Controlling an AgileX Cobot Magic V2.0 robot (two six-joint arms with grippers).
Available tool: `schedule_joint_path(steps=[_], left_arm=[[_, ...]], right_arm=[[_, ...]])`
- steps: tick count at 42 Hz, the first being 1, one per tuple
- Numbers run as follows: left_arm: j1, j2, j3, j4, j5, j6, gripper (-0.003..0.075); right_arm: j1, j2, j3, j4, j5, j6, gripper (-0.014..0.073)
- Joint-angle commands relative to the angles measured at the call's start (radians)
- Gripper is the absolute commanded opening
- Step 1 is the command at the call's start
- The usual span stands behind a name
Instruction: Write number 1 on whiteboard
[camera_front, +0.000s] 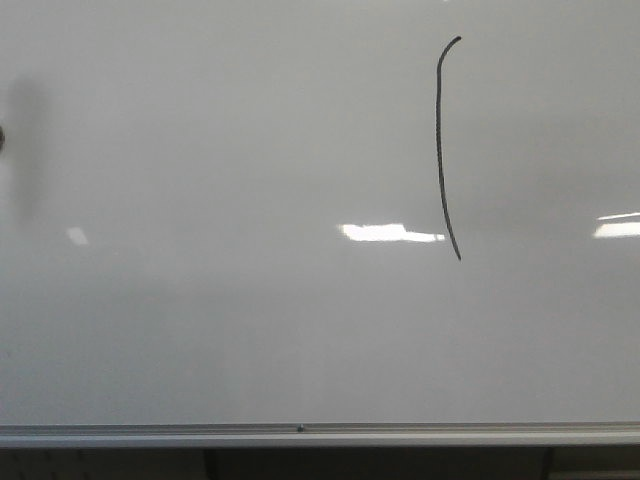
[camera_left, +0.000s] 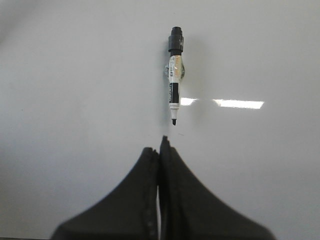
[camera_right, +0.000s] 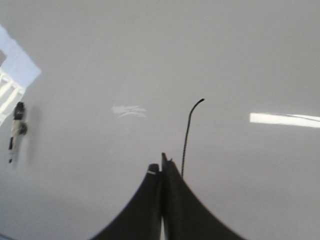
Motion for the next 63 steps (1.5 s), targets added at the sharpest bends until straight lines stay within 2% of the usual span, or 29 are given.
schedule_joint_path(steps=[1, 3, 6, 10, 13, 18, 22, 26, 41, 63], left_arm=[[0.003, -0.017, 0.024, -0.007, -0.081, -0.010, -0.0020], [0.003, -0.017, 0.024, -0.007, -0.081, -0.010, -0.0020], [0.003, -0.017, 0.024, -0.007, -0.081, -0.010, -0.0020], [0.003, -0.017, 0.024, -0.007, -0.081, -0.010, -0.0020], [0.003, -0.017, 0.024, -0.007, -0.081, -0.010, -0.0020], [0.003, -0.017, 0.024, -0.007, -0.081, -0.010, -0.0020], [0.003, -0.017, 0.024, -0.007, -0.081, -0.010, -0.0020], [0.003, -0.017, 0.024, -0.007, -0.081, -0.010, -0.0020], [0.003, -0.017, 0.024, -0.007, -0.081, -0.010, -0.0020], [0.003, -0.017, 0.024, -0.007, -0.081, -0.010, -0.0020]], right_arm=[[-0.005, -0.027, 0.051, 0.048, -0.191, -0.011, -0.0060], [-0.006, -0.059, 0.107, 0.038, -0.243, -0.011, -0.0060], [-0.020, -0.132, 0.184, -0.086, -0.225, 0.031, -0.0060], [-0.071, -0.224, 0.250, -0.340, -0.131, 0.242, -0.0060], [-0.108, -0.260, 0.272, -0.470, -0.082, 0.393, -0.0060], [-0.158, -0.297, 0.320, -0.633, -0.072, 0.594, -0.0060], [-0.169, -0.310, 0.360, -0.714, -0.104, 0.676, -0.0060], [-0.164, -0.319, 0.411, -0.737, -0.165, 0.684, -0.0060], [-0.097, -0.323, 0.410, -0.783, -0.156, 0.682, -0.0060], [-0.096, -0.323, 0.410, -0.780, -0.147, 0.682, -0.0060]])
